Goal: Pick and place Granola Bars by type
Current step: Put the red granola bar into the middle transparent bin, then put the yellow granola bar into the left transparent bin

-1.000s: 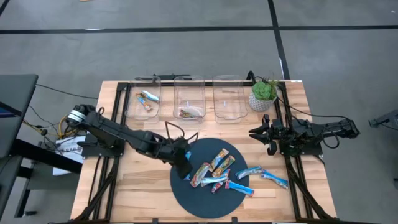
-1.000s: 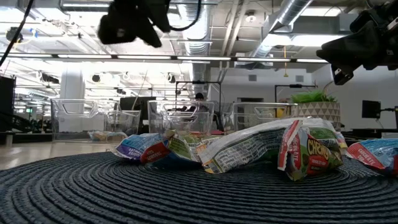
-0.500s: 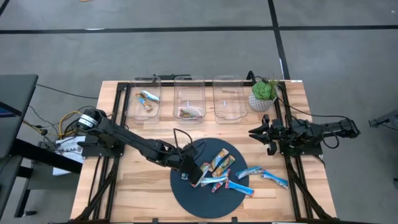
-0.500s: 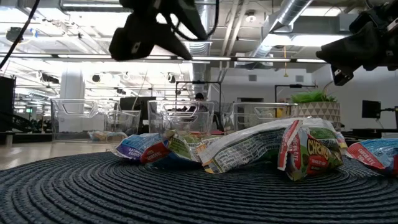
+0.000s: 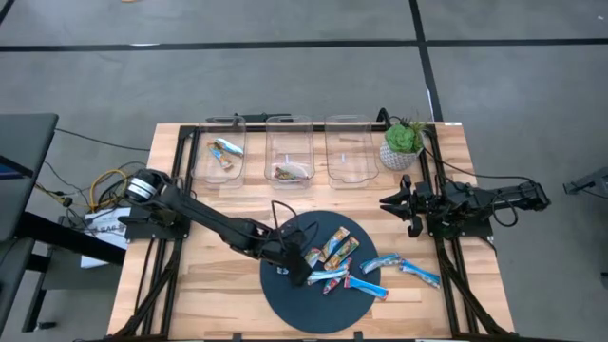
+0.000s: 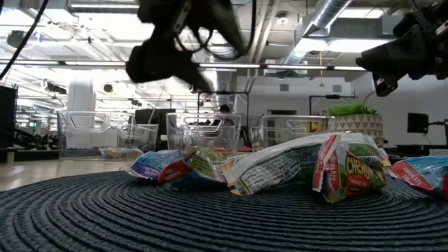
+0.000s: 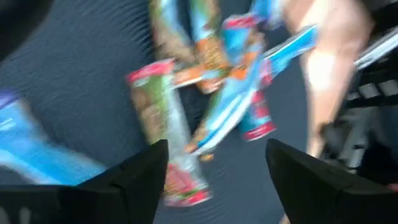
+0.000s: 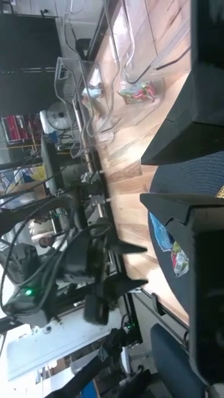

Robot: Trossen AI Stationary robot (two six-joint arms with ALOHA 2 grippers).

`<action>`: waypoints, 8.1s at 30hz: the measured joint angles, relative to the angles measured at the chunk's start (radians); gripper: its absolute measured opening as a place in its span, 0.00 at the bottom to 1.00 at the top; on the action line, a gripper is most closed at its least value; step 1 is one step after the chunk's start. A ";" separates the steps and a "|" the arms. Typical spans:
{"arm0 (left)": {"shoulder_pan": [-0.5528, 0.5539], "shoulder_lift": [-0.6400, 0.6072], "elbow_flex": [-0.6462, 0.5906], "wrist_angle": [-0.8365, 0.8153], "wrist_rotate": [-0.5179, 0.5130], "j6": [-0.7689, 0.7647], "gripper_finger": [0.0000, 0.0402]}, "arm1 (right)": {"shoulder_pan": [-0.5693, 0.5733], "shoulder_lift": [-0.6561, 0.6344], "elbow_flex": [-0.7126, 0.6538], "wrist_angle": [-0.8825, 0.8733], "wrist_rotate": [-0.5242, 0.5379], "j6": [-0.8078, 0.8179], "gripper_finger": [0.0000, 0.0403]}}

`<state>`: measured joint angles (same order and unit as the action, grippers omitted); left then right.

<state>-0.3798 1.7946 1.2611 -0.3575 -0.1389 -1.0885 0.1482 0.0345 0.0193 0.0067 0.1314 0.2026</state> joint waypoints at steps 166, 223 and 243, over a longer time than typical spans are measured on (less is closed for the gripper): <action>0.839 0.153 0.593 -0.702 0.003 1.543 0.08 | 0.000 0.005 0.000 0.001 0.000 0.000 0.19; 0.844 0.400 0.592 -0.682 0.091 1.574 0.19 | 0.000 0.005 0.000 0.001 0.000 0.000 0.19; 0.845 0.354 0.592 -0.682 0.019 1.578 0.32 | 0.000 0.005 0.000 0.001 0.000 0.000 0.19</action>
<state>0.4648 2.1486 1.8534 -1.0395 -0.1204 0.4900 0.1482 0.0391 0.0192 0.0074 0.1310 0.2024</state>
